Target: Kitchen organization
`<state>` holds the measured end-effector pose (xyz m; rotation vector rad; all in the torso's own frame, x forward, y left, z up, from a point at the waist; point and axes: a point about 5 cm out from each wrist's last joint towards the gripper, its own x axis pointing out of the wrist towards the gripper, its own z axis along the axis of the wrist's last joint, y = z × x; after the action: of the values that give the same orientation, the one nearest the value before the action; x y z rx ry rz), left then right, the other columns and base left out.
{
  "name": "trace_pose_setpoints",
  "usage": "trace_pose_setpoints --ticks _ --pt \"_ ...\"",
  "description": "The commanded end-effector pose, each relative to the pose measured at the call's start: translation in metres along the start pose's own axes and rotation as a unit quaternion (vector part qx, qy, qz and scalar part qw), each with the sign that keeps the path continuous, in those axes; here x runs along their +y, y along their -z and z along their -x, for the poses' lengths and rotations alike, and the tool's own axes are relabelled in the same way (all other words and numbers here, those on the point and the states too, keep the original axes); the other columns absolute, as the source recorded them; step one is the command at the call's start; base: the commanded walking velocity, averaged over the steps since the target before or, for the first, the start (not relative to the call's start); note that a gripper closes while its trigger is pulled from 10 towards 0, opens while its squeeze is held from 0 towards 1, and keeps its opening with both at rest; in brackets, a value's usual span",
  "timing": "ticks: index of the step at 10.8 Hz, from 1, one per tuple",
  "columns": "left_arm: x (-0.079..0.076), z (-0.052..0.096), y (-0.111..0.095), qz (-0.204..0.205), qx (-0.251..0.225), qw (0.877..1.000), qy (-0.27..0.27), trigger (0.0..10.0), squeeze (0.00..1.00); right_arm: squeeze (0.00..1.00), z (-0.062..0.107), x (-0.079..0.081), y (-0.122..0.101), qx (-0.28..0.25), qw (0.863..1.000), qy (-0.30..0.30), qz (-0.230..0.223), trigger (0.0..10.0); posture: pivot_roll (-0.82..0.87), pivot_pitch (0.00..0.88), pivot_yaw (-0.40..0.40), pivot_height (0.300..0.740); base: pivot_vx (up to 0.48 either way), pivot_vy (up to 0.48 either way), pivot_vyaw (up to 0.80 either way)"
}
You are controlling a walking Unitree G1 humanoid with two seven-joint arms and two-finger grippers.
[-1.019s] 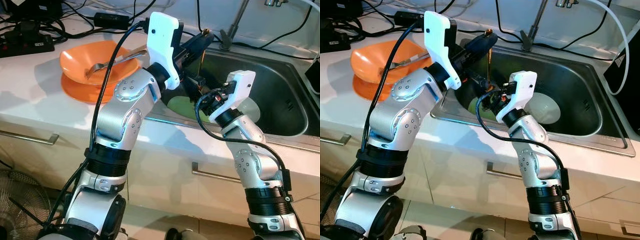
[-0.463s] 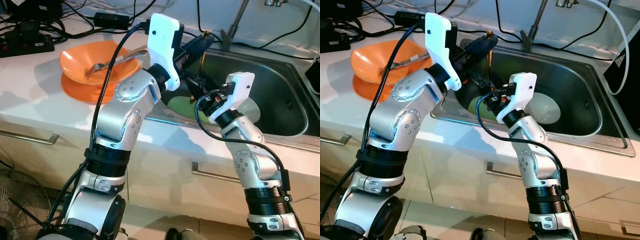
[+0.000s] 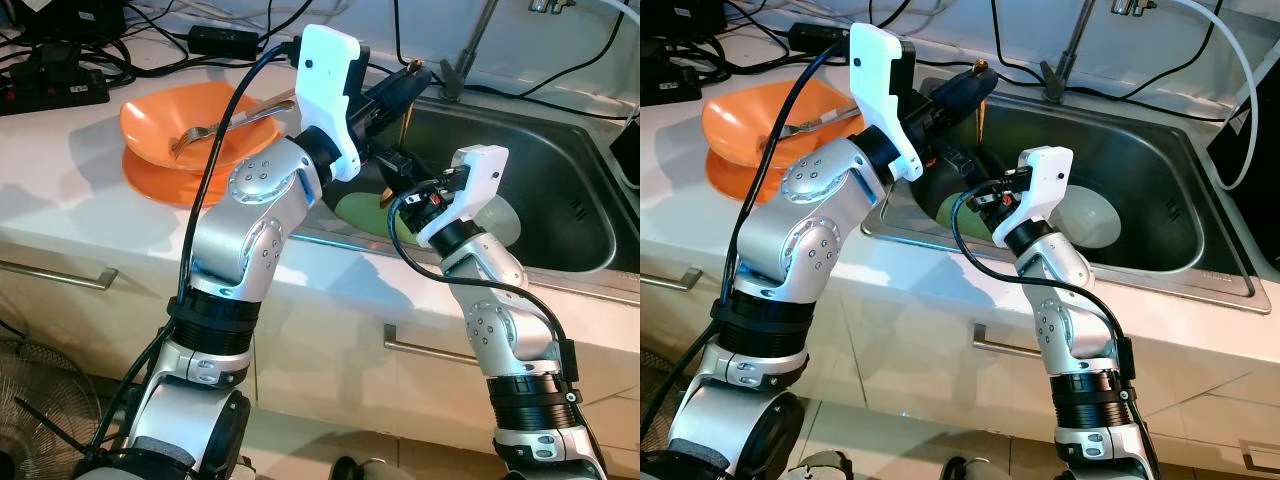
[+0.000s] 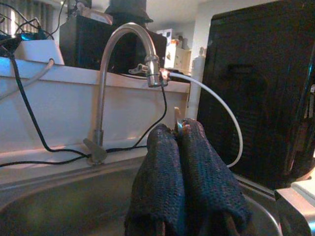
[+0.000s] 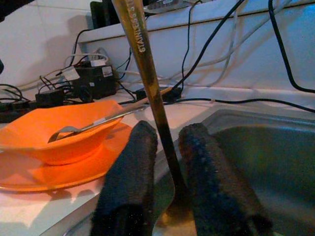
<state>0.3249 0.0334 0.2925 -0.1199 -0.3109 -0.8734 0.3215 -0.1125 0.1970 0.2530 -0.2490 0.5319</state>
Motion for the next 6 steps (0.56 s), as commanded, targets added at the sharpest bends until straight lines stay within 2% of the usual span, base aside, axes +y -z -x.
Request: trace_pose_setpoints --ticks 1,2,6 --pt "-0.006 -0.0017 -0.0028 -0.007 -0.004 1.0 0.012 10.0 0.0 0.0 0.0007 -0.0046 0.0005 0.002 1.0 0.011 0.004 0.0 0.01 0.065 -0.091 0.74 0.0 0.0 0.0" --pt "-0.0054 -0.0018 -0.0024 -0.003 -0.004 1.0 0.01 10.0 1.0 0.0 0.0008 -0.0052 0.0008 0.002 1.0 0.013 0.005 0.0 0.01 0.068 -0.091 0.74 0.0 0.0 0.0" --pt "-0.0022 -0.0003 -0.0027 0.002 -0.007 1.0 0.002 10.0 1.0 0.0 0.0009 -0.0075 0.0013 0.002 1.0 0.023 0.007 0.0 0.01 0.072 -0.093 0.74 0.0 0.0 0.0"
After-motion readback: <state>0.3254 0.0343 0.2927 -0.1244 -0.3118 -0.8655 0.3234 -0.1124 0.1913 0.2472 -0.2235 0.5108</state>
